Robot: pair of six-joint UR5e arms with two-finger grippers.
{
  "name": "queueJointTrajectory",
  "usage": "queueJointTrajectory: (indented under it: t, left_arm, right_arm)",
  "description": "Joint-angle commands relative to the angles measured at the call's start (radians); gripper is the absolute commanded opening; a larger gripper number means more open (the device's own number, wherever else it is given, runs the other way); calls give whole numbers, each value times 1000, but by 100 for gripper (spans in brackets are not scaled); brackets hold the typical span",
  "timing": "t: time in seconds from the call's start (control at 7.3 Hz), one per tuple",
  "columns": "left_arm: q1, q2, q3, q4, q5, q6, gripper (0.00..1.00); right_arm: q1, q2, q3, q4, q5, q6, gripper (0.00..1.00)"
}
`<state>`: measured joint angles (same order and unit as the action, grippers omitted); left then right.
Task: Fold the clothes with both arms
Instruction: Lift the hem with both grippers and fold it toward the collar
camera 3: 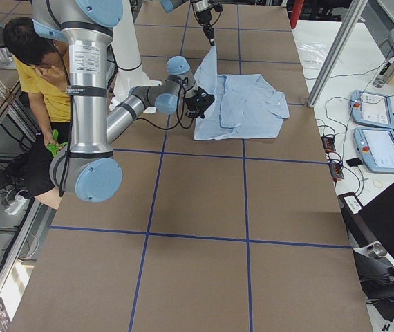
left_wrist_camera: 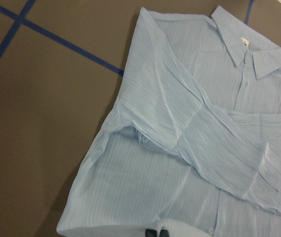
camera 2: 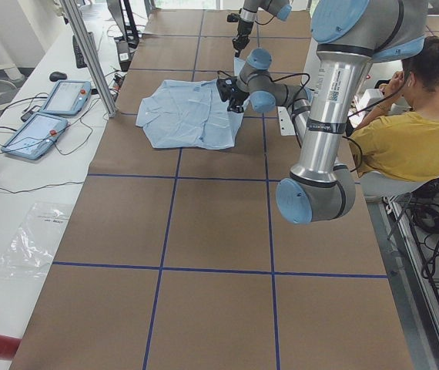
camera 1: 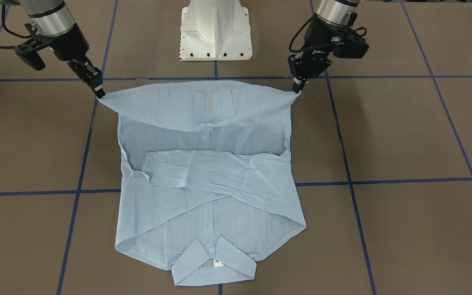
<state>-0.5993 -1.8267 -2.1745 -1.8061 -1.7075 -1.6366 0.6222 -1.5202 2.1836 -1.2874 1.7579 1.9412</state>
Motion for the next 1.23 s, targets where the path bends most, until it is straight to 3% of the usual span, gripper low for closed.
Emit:
queueJointTrajectory:
  t: [0.0,0.27,0.55,0.82,1.1]
  left_arm:
    - [-59,-72,132,-6,3,15,0]
    - [-112,-167,290,-25,6,84,0]
    - [-120,-261,488,-138,6,87,0]
    - [-158,-279,658,-299,8,87,0]
    - [-160,-343,799,-364,58,87,0]
  right_arm:
    - [86,257,-176,-160,-1,-40,0]
    - [119,331,-315,-155,-11,-109,0]
    - [137,414,-440,-149,-11,-125,0]
    - [165,501,-581,-148,-15,-166,0]
    - [198,581,-698,-147,-17,-174,0]
